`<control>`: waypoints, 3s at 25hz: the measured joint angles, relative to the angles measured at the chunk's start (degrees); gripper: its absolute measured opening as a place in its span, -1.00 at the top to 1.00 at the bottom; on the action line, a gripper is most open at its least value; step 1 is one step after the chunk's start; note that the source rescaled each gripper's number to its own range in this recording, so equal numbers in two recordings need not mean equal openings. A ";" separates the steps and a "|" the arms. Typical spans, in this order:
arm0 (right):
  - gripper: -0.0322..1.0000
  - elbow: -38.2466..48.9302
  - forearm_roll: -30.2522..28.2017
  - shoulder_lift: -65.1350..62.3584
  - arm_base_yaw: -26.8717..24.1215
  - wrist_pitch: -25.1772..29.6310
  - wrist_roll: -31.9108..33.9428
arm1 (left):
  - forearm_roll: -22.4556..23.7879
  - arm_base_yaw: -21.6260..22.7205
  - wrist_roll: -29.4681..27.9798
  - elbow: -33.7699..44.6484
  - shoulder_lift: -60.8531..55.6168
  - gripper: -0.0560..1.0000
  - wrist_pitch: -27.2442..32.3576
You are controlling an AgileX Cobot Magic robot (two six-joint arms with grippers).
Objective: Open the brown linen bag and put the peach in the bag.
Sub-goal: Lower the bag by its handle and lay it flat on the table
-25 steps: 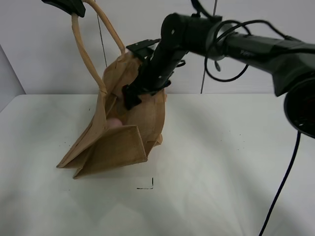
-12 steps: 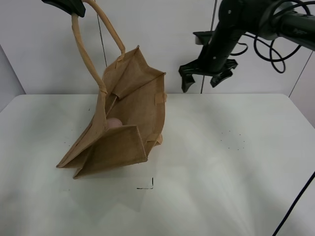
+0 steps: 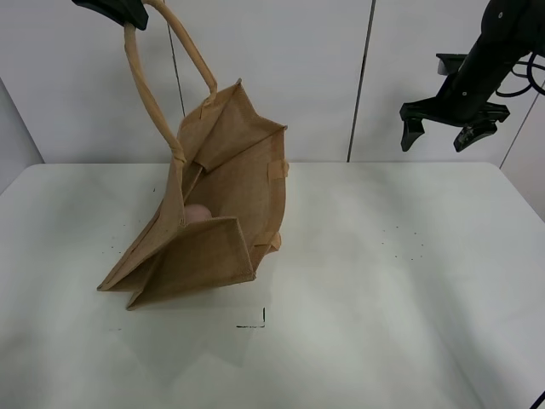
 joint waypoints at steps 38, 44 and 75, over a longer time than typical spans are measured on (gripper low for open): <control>-1.00 87.55 -2.00 -119.35 2.44 -10.55 -2.28 | -0.11 0.00 0.00 0.00 0.00 0.89 0.00; -1.00 87.80 -3.01 -123.38 2.44 -10.61 -1.24 | -0.06 0.00 0.02 0.58 0.05 0.89 0.00; -1.00 87.80 -3.16 -123.38 2.44 -10.61 -1.23 | -12.59 -2.08 5.52 9.59 27.24 -0.79 -6.40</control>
